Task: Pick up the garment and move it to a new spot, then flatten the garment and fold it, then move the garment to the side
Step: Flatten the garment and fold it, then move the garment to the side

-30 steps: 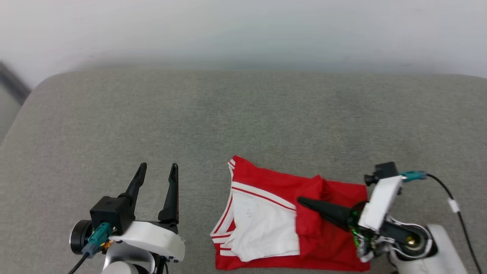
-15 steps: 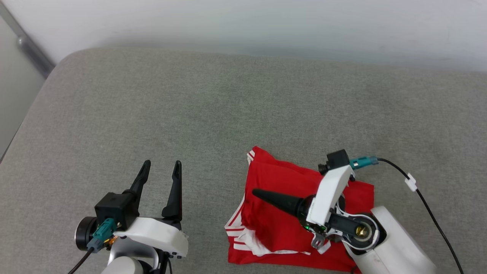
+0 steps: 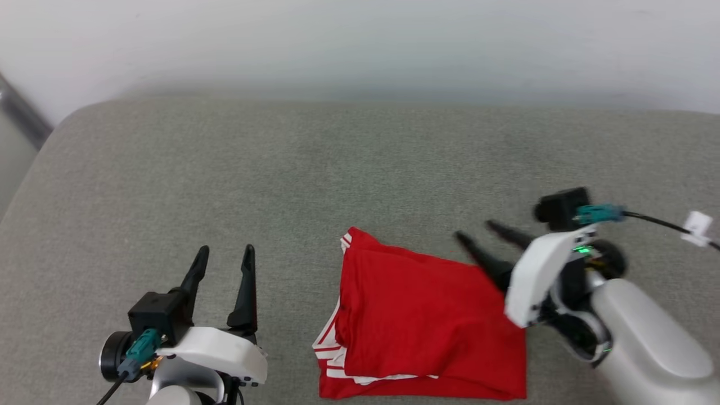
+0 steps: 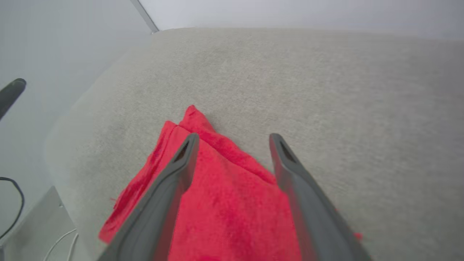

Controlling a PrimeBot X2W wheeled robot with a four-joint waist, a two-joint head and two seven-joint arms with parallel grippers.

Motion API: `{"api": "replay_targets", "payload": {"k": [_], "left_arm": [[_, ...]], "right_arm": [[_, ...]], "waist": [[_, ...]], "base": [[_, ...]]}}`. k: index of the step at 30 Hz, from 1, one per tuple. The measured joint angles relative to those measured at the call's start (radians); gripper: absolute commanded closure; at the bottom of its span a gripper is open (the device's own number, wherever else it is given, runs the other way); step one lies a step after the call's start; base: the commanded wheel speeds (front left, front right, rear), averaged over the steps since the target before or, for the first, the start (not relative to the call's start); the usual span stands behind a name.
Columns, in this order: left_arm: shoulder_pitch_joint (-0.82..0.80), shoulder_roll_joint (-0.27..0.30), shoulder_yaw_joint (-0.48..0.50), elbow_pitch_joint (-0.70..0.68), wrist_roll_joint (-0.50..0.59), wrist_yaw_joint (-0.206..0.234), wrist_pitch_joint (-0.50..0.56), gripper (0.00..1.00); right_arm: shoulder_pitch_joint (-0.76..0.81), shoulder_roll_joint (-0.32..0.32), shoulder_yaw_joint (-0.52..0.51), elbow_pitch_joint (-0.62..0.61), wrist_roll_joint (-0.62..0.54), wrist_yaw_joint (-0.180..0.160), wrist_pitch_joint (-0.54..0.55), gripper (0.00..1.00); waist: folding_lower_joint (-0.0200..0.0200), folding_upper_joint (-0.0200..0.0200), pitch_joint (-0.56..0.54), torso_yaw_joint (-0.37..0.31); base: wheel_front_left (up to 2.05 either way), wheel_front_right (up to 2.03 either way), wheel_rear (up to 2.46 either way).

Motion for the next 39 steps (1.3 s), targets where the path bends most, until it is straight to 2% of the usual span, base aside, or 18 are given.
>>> {"api": "replay_targets", "payload": {"k": [5,6,7,12,15,20,26,31,39], "left_arm": [[0.019,0.006,0.018,-0.003,-0.009,0.014,-0.007,0.00],[0.019,0.006,0.018,-0.003,-0.009,0.014,-0.007,0.00],[0.024,0.007,0.024,-0.004,-0.010,0.018,-0.008,0.00],[0.055,0.015,0.043,-0.004,-0.018,0.028,-0.017,0.00],[0.067,0.019,0.049,-0.003,-0.022,0.034,-0.020,0.00],[0.099,0.025,0.041,-0.001,-0.025,0.036,-0.018,0.00],[0.124,0.033,0.032,0.002,-0.025,0.041,-0.016,0.00],[0.136,0.034,0.029,0.007,-0.025,0.045,-0.016,0.00],[0.136,0.032,0.028,0.017,-0.033,0.044,-0.016,0.00]], "right_arm": [[0.053,-0.052,-0.162,0.025,-0.202,0.000,-0.126,0.00],[0.053,-0.052,-0.162,0.025,-0.202,0.000,-0.126,0.00],[0.073,-0.053,-0.209,0.022,-0.237,0.000,-0.154,0.00],[0.185,-0.011,-0.427,-0.077,-0.350,0.000,-0.260,0.00],[0.255,0.030,-0.505,-0.182,-0.409,0.000,-0.281,0.00],[0.397,0.086,-0.542,-0.350,-0.483,0.000,-0.247,0.00],[0.528,0.134,-0.570,-0.484,-0.519,0.000,-0.186,0.00],[0.576,0.164,-0.585,-0.543,-0.538,0.000,-0.162,0.00],[0.586,0.178,-0.585,-0.578,-0.542,0.000,-0.140,0.00]], "waist": [[0.0000,0.0000,-0.016,-0.036],[0.0000,0.0000,-0.016,-0.036],[0.0000,0.0000,-0.021,-0.042],[0.0000,0.0000,-0.045,-0.073],[-0.0001,0.0000,-0.061,-0.084],[-0.0001,0.0000,-0.092,-0.090],[-0.0001,0.0000,-0.111,-0.091],[-0.0001,0.0000,-0.118,-0.094],[-0.0001,0.0000,-0.115,-0.101]], "base": [[0.00,0.00,0.00],[0.00,0.00,0.00],[0.00,0.00,0.00],[0.00,0.00,0.00],[0.00,0.00,0.00],[0.00,0.00,0.00],[0.00,0.00,0.00],[0.00,0.00,0.00],[0.00,0.00,0.00]]}}
